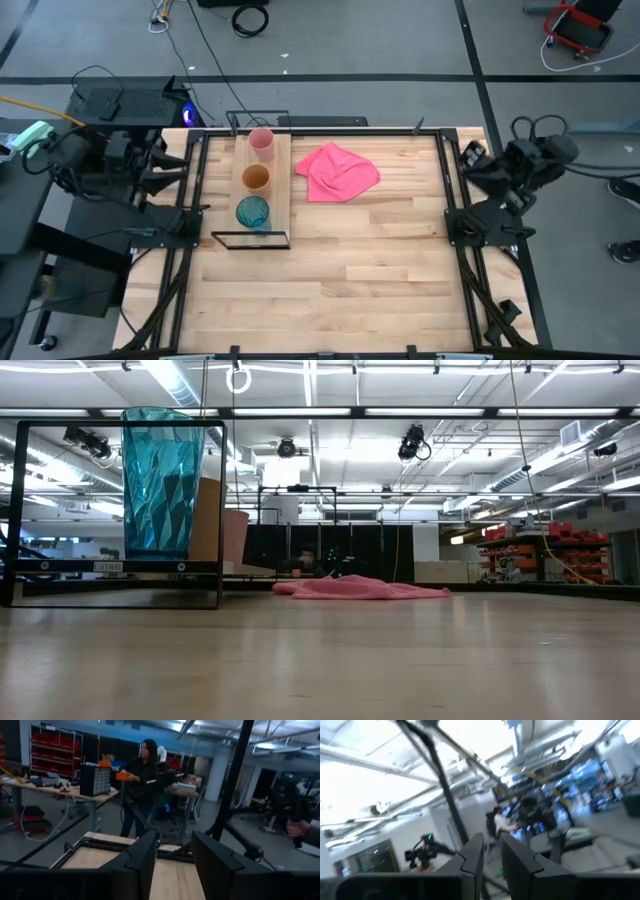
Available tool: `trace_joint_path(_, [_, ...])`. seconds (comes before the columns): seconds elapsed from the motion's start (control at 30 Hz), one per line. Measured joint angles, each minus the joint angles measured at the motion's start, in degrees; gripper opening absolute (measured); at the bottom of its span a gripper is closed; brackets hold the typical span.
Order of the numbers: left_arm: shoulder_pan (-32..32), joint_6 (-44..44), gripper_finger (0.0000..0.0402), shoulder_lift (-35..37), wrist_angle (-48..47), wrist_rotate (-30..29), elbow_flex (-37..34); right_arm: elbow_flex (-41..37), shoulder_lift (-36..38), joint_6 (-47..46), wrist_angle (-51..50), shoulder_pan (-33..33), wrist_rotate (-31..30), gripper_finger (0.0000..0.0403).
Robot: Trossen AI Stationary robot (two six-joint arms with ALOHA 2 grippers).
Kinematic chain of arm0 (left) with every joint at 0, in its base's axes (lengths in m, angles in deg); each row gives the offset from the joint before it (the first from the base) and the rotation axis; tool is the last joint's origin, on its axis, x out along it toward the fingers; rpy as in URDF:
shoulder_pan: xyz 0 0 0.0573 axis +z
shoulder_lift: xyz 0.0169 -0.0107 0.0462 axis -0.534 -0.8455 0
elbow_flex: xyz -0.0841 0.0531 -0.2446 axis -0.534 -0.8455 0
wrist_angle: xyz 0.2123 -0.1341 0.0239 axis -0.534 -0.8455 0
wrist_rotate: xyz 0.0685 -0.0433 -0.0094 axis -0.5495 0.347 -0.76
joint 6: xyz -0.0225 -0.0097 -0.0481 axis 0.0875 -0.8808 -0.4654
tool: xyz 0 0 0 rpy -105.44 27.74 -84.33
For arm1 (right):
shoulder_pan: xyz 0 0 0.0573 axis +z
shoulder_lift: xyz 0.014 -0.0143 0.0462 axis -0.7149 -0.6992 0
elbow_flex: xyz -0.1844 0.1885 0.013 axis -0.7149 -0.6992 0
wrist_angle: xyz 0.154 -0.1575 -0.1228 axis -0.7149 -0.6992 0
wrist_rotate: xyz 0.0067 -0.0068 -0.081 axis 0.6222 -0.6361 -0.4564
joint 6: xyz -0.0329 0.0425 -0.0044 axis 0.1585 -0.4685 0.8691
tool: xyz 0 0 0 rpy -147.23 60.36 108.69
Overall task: Stack small to large cups/mugs on shelf
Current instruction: Return to Home Position
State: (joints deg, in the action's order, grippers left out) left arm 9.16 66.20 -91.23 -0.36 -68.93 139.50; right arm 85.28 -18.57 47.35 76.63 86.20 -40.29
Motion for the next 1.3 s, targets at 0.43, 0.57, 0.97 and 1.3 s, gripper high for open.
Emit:
trace_joint_path(0.43, [0.0, 4.6, 0.0148, 15.0, 6.4, -1.1, -9.1, -0.1, 13.4, 10.7, -1.7, -0.6, 0.1, 0.0073])
trace_joint_path(0.57, [0.0, 4.6, 0.0145, 16.7, 6.2, -1.1, -9.4, -0.1, 15.7, 9.4, -4.3, -0.6, 0.1, 0.0073])
trace_joint_path(0.97, [0.0, 4.6, 0.0144, 16.8, 4.4, -1.2, -9.4, -11.9, 15.6, 10.9, 10.6, -0.6, -0.1, 0.0073])
trace_joint_path(1.3, [0.0, 5.3, 0.0144, 16.8, 4.4, -1.9, -9.4, -18.6, 15.6, 16.9, 22.5, -0.6, -0.6, 0.0073])
